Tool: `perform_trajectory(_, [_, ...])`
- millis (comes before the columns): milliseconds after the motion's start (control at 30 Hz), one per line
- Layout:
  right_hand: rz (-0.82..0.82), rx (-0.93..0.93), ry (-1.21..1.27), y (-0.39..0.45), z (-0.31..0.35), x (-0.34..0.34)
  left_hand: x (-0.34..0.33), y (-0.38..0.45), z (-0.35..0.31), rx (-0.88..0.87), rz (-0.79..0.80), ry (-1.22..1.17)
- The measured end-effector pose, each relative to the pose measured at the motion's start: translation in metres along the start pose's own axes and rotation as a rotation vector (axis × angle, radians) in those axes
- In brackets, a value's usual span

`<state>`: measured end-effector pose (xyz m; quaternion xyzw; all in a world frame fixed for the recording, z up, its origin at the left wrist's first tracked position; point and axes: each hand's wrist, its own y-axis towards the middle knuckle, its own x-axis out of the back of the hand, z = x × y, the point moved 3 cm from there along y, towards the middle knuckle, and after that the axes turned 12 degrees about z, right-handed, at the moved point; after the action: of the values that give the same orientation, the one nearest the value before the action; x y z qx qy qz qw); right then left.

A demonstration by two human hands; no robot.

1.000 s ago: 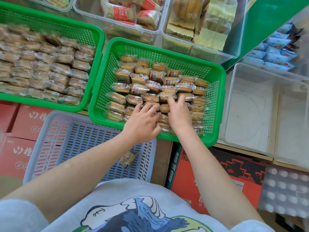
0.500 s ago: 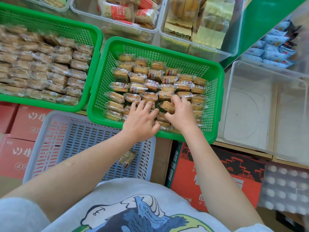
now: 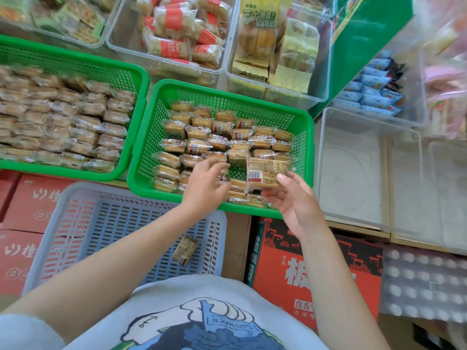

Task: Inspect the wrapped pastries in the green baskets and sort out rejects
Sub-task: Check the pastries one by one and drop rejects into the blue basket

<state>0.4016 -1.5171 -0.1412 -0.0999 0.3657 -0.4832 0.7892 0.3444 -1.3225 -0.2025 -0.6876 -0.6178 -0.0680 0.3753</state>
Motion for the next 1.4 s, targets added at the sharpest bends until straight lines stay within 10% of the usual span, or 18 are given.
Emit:
perform_trajectory(167, [0.143, 0.010, 0.060, -0.023, -0.009, -0.011, 0.025, -0.047, -0.064, -0.093, 0.223, -1.044])
perform_trajectory(733, [-0.118, 0.249, -0.389, -0.080, -0.014, -0.055, 0.022, -0.106, -0.053, 0.037, -0.146, -1.057])
perform_trajectory(1400, [0.087, 0.169, -0.742, -0.086, -0.027, -0.067, 0.017, -0.111, -0.034, 0.147, -0.339, -0.796])
